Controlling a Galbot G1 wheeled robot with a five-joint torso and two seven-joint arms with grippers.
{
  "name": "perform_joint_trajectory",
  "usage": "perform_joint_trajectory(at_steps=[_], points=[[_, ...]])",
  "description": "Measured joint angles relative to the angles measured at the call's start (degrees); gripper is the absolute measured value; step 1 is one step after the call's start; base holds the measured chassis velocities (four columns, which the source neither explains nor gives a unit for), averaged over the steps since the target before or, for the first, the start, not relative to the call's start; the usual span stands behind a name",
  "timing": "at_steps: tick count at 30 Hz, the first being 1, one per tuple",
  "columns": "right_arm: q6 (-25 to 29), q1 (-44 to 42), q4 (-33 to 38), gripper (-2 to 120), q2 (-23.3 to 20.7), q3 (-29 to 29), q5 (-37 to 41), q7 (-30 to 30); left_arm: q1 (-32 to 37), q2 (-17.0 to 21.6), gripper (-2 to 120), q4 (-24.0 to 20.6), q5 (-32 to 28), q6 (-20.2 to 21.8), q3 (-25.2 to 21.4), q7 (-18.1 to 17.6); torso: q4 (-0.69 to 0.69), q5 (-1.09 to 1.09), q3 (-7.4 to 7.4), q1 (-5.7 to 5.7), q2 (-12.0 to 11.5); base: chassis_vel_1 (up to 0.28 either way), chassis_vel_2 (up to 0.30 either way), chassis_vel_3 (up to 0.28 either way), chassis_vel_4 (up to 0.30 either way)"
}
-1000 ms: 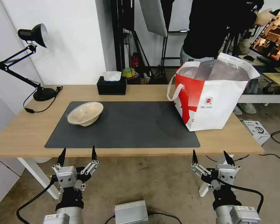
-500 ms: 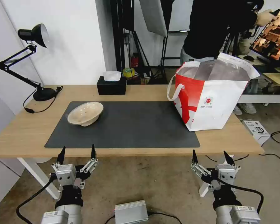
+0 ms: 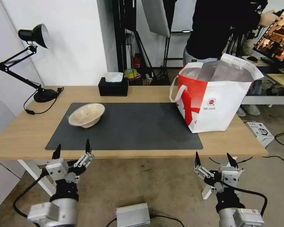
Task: Pick up the trash from the table and place it into the takeout bag.
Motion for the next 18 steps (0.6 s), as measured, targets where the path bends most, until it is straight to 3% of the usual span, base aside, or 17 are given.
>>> perform_joint_trajectory(at_steps=[1, 4, 5, 9, 10, 13, 15, 18], points=[[0.0, 0.0, 0.0, 100, 0.0, 0.0, 0.0, 0.0, 0.0, 0.0, 100, 0.0, 0.0, 0.0, 0.0, 0.0, 0.0, 0.0, 0.0, 0.0, 0.0, 0.0, 0.0, 0.0, 0.0], [0.0, 0.0, 0.0, 100, 0.0, 0.0, 0.0, 0.0, -3.73, 3.0, 100, 0.0, -11.32, 3.64, -2.52, -3.79, 0.0, 0.0, 0.0, 0.0, 0.0, 0.0, 0.0, 0.0, 0.0], [0.0, 0.0, 0.0, 100, 0.0, 0.0, 0.0, 0.0, -3.73, 3.0, 100, 0.0, -11.32, 3.64, -2.52, -3.79, 0.0, 0.0, 0.0, 0.0, 0.0, 0.0, 0.0, 0.0, 0.0], [0.0, 0.0, 0.0, 100, 0.0, 0.0, 0.0, 0.0, -8.29, 6.54, 100, -0.12, -23.99, 6.38, -6.18, -7.52, -0.01, 0.0, 0.0, 0.0, 0.0, 0.0, 0.0, 0.0, 0.0], [0.0, 0.0, 0.0, 100, 0.0, 0.0, 0.0, 0.0, -8.29, 6.54, 100, -0.12, -23.99, 6.38, -6.18, -7.52, -0.01, 0.0, 0.0, 0.0, 0.0, 0.0, 0.0, 0.0, 0.0], [0.0, 0.0, 0.0, 100, 0.0, 0.01, 0.0, 0.0, -11.19, 10.05, 100, -0.12, -35.49, 7.95, -10.56, -10.28, -0.01, 0.0, 0.0, 0.0, 0.0, 0.0, 0.0, 0.0, 0.0], [0.0, 0.0, 0.0, 100, 0.0, 0.01, 0.0, 0.0, -11.51, 10.73, 100, -0.12, -37.68, 8.23, -11.68, -10.66, -0.01, 0.0, 0.0, 0.0, 0.0, 0.0, 0.0, 0.0, 0.0], [0.0, 0.01, 0.0, 100, -0.01, 0.01, 0.0, 0.0, -12.68, 13.2, 100, -0.13, -46.65, 9.3, -16.61, -12.45, 0.01, 0.01, 0.0, 0.0, 0.0, 0.0, 0.0, 0.0, 0.0]])
